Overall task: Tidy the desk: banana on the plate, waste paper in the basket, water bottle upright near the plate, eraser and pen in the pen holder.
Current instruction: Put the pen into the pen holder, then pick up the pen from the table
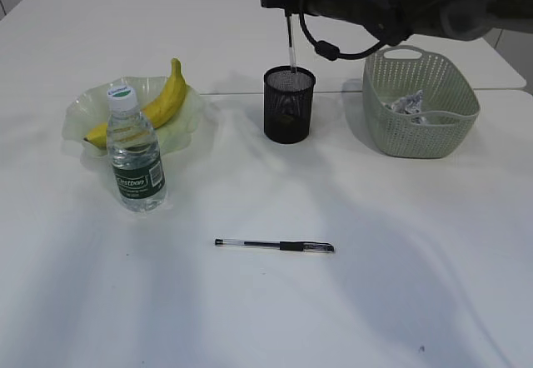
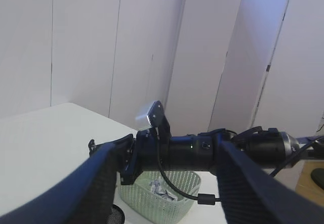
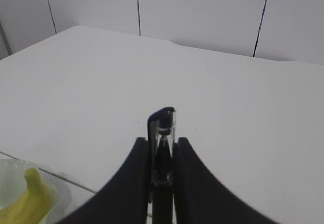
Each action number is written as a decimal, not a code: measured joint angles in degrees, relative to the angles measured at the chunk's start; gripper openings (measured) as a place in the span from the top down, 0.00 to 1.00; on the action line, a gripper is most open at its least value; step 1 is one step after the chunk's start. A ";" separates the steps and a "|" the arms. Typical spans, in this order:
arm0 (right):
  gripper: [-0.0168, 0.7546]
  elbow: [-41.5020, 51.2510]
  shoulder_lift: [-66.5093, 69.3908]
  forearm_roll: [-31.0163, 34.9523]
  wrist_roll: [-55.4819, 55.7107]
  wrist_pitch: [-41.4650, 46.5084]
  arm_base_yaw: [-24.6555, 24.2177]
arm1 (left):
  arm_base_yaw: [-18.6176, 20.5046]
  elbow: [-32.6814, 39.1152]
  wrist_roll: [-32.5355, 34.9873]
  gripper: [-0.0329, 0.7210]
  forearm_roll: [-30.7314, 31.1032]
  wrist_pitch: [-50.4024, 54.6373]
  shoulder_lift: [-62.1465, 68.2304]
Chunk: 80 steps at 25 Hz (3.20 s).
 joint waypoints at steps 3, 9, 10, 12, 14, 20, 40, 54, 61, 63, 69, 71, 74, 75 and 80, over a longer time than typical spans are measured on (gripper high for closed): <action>0.88 0.00 1.17 -0.03 0.00 -1.46 -0.49 | 0.00 0.00 0.00 0.38 0.00 0.00 0.00; 0.88 0.00 3.85 -0.24 0.00 -6.26 -1.28 | 0.00 0.00 0.00 0.38 0.00 0.00 0.00; 0.88 0.00 4.18 -0.35 -0.11 -6.46 -1.39 | 0.00 0.00 0.00 0.38 0.00 0.00 0.00; 0.88 0.00 4.58 -0.35 -0.43 -7.05 -1.39 | 0.00 0.00 0.00 0.38 0.00 0.00 0.00; 0.88 0.00 4.70 -0.44 -1.61 -7.85 -1.39 | 0.00 0.00 0.00 0.38 0.00 0.00 0.00; 0.88 0.00 4.70 -0.44 -3.76 -9.34 -1.48 | 0.00 0.00 0.00 0.38 0.00 0.00 0.00; 0.86 0.00 4.70 -0.46 -3.89 -9.43 -1.48 | 0.00 0.00 0.00 0.38 0.00 0.00 0.00; 0.81 0.00 4.70 -0.46 -3.89 -9.43 -1.48 | 0.00 0.00 0.00 0.38 0.00 0.00 0.00; 0.78 0.00 4.70 -0.46 -3.89 -9.43 -1.48 | 0.00 0.00 0.00 0.38 0.00 0.00 0.00; 0.77 0.00 4.70 -0.46 -3.89 -9.43 -1.48 | 0.00 0.00 0.00 0.38 0.00 0.00 0.00; 0.74 0.00 4.70 -0.46 -3.89 -9.43 -1.48 | 0.00 0.00 0.00 0.38 0.00 0.00 0.00; 0.74 0.00 4.70 -0.46 -3.89 -9.43 -1.48 | 0.00 0.00 0.00 0.38 0.00 0.00 0.00; 0.74 0.00 4.70 -0.46 -3.89 -9.43 -1.48 | 0.00 0.00 0.00 0.38 0.00 0.00 0.00; 0.74 0.00 4.70 -0.46 -3.89 -9.43 -1.48 | 0.00 0.00 0.00 0.38 0.00 0.00 0.00; 0.73 0.00 4.09 -1.18 -3.89 -9.43 -1.48 | 0.00 0.00 0.00 0.38 0.00 -0.49 0.00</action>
